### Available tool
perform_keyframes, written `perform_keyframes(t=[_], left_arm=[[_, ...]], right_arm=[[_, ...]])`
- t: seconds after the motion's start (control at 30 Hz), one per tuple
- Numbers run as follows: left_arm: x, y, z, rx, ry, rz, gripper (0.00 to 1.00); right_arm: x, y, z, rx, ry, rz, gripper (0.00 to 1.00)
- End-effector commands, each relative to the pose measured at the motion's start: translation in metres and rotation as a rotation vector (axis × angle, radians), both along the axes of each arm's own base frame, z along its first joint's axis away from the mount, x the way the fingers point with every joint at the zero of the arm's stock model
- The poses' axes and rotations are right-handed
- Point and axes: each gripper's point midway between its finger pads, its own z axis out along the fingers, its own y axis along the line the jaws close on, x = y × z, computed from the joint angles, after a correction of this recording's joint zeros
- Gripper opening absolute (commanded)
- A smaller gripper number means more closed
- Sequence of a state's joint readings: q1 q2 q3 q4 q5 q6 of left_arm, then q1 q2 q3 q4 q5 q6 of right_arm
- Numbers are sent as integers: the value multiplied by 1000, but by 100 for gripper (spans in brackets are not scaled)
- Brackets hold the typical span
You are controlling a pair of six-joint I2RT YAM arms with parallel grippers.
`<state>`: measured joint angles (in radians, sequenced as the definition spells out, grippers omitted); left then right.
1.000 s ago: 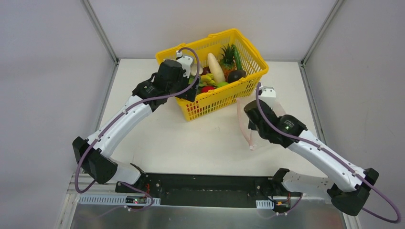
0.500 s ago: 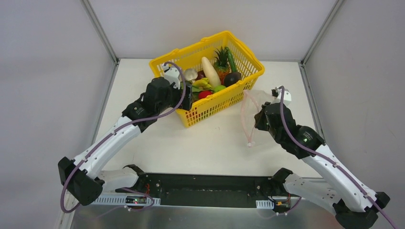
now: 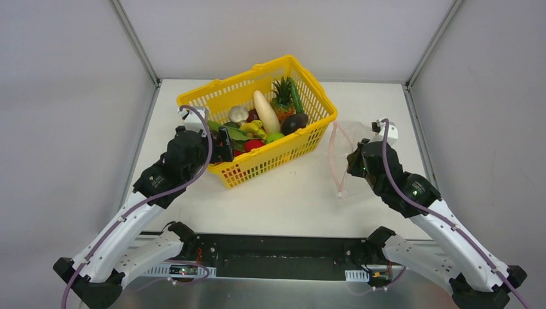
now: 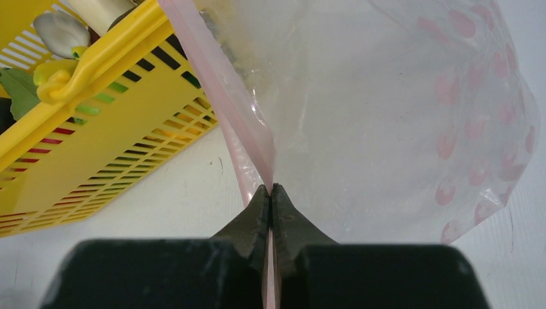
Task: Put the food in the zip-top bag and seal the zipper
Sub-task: Move the bin to the center of the board, then pick up the fake fruit from the bin.
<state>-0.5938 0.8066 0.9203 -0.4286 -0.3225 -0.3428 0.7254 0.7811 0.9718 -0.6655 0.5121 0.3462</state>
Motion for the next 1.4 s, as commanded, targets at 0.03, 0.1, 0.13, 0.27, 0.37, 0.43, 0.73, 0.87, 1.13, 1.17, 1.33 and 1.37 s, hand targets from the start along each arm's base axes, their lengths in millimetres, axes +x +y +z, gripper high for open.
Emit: perform_keyframes(t=[0.03,0.1,0.13,0.27,0.37,0.43,0.73,0.87,1.13,1.17,1.33,1.37], left_arm=[[-25,14,-20,148,214,-38,99],[-6,-8,13,122,155,-108,99],[4,-19,28,112,132,-143,99],[51,-67,61,98,108,-242,98],[95,-96,64,92,108,-239,98],[124,-114,56,84,127,-225,97],[220,-178,1,-20,133,-149,91],[244,-184,-6,-38,93,-93,86],[276,-181,-36,13,45,-12,69],[280,-182,-42,23,50,-10,69],[285,-193,-80,41,123,-42,65],[286,-193,-87,43,137,-39,63]], right_arm=[[5,-9,9,7,-51,-40,0],[6,-9,8,13,-53,-51,0],[6,-9,7,14,-54,-52,0],[10,-8,-1,11,-54,-60,0],[12,-7,-8,4,-42,-59,0],[13,-4,-13,2,-31,-50,0],[13,7,-20,35,-2,-9,0],[13,10,-23,38,8,3,0],[13,13,-28,40,26,22,0],[13,14,-29,43,29,24,0],[11,16,-32,52,38,37,0],[11,16,-32,53,39,37,0]])
